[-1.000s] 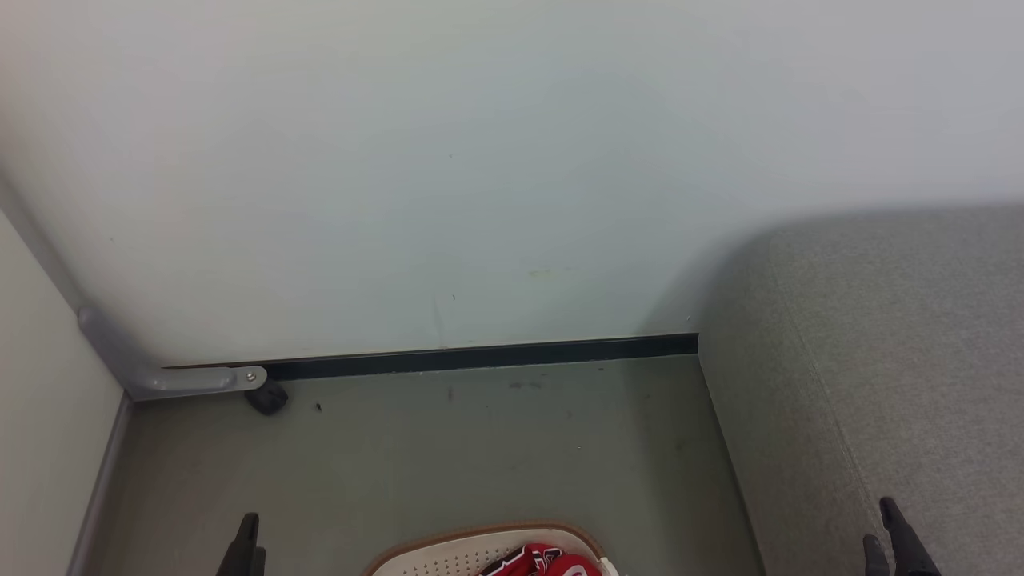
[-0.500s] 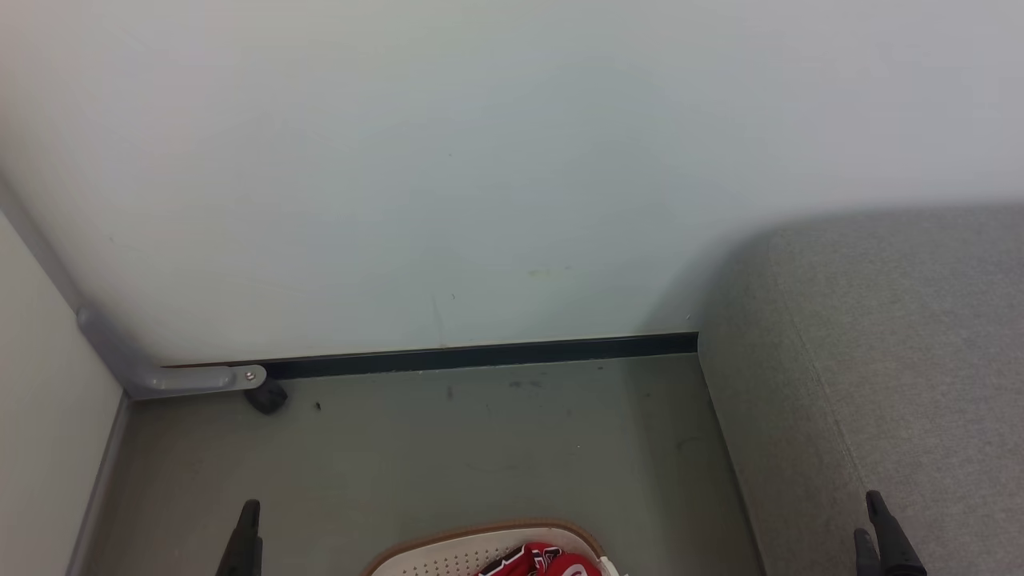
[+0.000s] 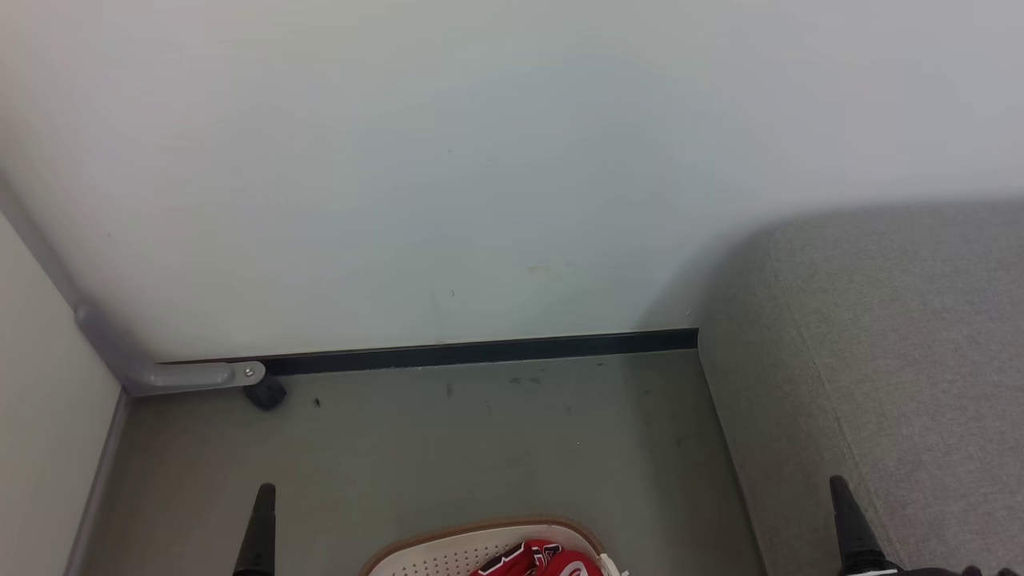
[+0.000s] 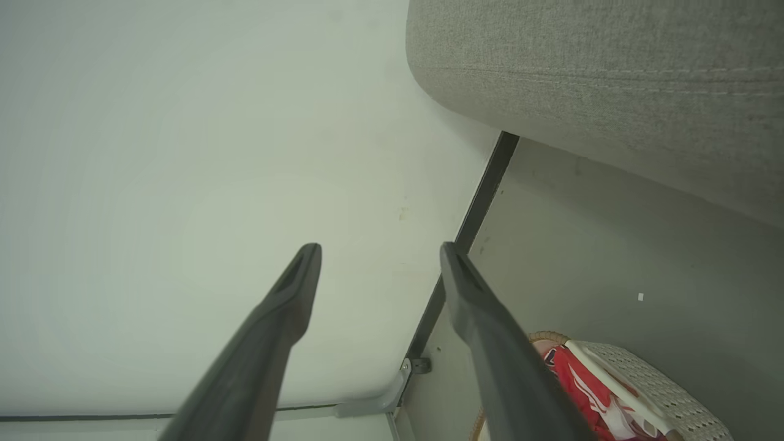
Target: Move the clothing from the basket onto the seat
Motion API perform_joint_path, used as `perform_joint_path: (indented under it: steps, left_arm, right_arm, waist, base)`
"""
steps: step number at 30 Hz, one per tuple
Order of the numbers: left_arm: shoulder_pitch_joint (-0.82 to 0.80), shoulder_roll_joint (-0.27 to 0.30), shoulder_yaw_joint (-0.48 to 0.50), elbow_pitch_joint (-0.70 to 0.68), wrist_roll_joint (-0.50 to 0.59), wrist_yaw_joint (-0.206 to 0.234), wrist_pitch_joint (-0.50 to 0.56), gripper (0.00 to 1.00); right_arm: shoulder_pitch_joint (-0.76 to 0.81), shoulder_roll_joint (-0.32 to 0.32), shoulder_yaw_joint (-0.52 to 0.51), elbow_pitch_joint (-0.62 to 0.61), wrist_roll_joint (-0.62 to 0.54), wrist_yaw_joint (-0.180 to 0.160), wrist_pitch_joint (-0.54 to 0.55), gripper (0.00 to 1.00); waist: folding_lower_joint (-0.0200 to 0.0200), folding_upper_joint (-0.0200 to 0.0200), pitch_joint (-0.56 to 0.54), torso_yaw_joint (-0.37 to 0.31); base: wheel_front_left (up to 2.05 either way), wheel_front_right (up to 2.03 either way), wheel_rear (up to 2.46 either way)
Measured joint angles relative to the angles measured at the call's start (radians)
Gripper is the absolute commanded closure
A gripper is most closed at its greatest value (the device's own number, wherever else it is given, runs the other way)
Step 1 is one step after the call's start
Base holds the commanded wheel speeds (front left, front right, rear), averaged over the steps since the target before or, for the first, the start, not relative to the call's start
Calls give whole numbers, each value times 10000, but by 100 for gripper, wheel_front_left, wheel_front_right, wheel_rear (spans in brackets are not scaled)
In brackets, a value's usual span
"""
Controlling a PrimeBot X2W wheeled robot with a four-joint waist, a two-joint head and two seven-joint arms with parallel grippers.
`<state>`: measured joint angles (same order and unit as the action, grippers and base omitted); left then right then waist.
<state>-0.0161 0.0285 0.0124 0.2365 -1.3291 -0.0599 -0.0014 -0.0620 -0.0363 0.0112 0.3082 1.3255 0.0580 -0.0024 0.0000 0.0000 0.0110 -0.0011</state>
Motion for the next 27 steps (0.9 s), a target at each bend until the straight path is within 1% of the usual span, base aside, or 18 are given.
perform_joint_path:
  steps: [6,17,18,20,24,27]
  left_arm:
    - [4,54,-255,-199,1116,173,-199,0]
    - [28,324,-715,-431,3108,441,-629,0]
    - [30,347,-773,-437,3335,516,-635,0]
    - [34,366,-871,-439,3693,527,-734,0]
    - [35,449,-1003,-441,4403,677,-890,0]
    - [35,516,-1156,-439,4949,746,-986,0]
  right_arm:
    - [-125,-199,510,-65,-1072,-155,-190,0]
    - [-331,-569,1306,-111,-2945,-483,-621,0]
    - [-332,-602,1377,-109,-3127,-499,-629,0]
    - [-339,-648,1534,-109,-3444,-514,-715,0]
    - [-433,-702,1808,-96,-4054,-663,-871,0]
    - [-561,-771,2006,-94,-4543,-685,-974,0]
  waist:
    - [0,0,33,7]
    - [0,0,95,9]
    - [0,0,101,8]
    - [0,0,112,6]
    - [0,0,131,0]
    - [0,0,139,-4]
  base:
    - [0,0,0]
    - [0,0,0]
    - [0,0,0]
    - [0,0,0]
    - [0,0,0]
    - [0,0,0]
